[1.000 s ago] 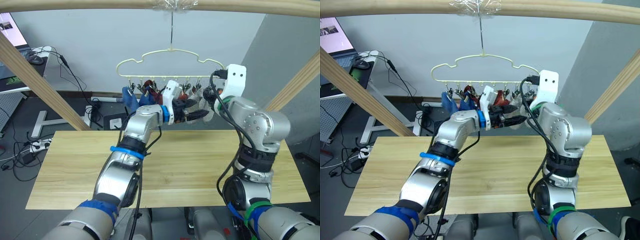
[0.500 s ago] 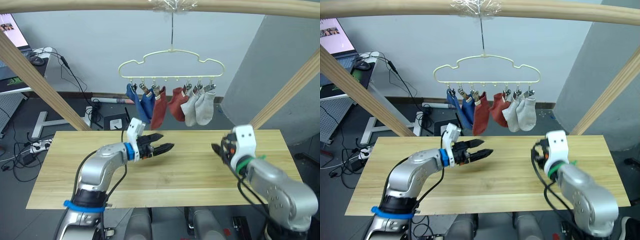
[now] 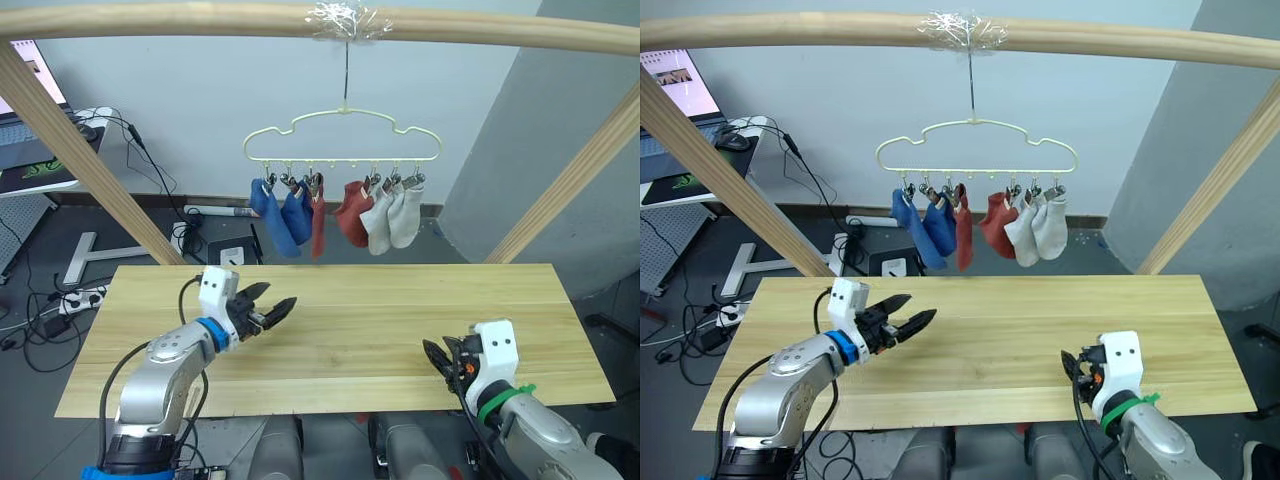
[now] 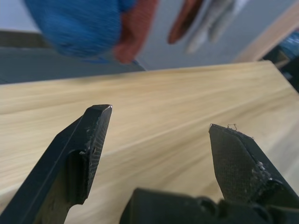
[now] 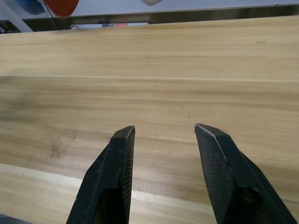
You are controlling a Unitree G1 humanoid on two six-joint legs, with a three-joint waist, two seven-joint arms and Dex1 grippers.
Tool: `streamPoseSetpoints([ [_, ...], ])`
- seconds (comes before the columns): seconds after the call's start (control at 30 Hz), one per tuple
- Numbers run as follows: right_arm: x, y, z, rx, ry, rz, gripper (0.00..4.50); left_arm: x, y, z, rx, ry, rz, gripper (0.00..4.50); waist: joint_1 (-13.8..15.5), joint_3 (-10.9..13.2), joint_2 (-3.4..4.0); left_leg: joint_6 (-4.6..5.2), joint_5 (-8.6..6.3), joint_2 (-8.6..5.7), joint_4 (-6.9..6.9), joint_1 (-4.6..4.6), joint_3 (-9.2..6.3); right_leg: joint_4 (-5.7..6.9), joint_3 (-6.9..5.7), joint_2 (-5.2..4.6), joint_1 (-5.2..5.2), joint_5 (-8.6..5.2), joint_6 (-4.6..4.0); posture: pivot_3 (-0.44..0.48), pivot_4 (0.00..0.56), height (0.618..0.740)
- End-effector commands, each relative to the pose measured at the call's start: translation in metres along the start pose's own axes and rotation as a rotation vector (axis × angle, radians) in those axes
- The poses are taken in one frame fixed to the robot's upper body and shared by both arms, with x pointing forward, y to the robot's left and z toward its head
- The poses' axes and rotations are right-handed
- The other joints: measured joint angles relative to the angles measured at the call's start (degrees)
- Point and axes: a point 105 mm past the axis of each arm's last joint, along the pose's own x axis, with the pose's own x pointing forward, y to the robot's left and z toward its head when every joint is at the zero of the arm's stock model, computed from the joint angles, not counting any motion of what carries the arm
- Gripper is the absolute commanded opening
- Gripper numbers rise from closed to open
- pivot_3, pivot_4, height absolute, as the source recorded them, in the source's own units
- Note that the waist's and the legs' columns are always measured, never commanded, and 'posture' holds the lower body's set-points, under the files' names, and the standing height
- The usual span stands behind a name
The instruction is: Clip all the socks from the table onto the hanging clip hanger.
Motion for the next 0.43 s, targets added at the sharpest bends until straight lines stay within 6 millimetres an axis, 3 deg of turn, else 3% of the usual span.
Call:
streamPoseSetpoints([
  [0.03,-0.007,-0.002,0.000,-0.004,-0.025,-0.005,2.08,-0.011,0.005,0.011,0.022,-0.072,0.045,3.78,0.1,0.0,-0.01,0.00,0.00,0.00,-0.01,0.00,-0.01,0.00,-0.01,0.00,0.00,-0.01,-0.01,0.096,0.176,0.740],
  [0.43,-0.004,-0.013,-0.002,-0.024,-0.018,-0.023,2.08,-0.014,0.000,0.014,0.004,-0.166,0.021,3.78,1.4,-0.4,-0.07,0.00,0.00,-0.01,0.01,0.00,0.01,0.00,-0.02,-0.03,0.02,-0.13,-0.24,0.101,0.171,0.740],
])
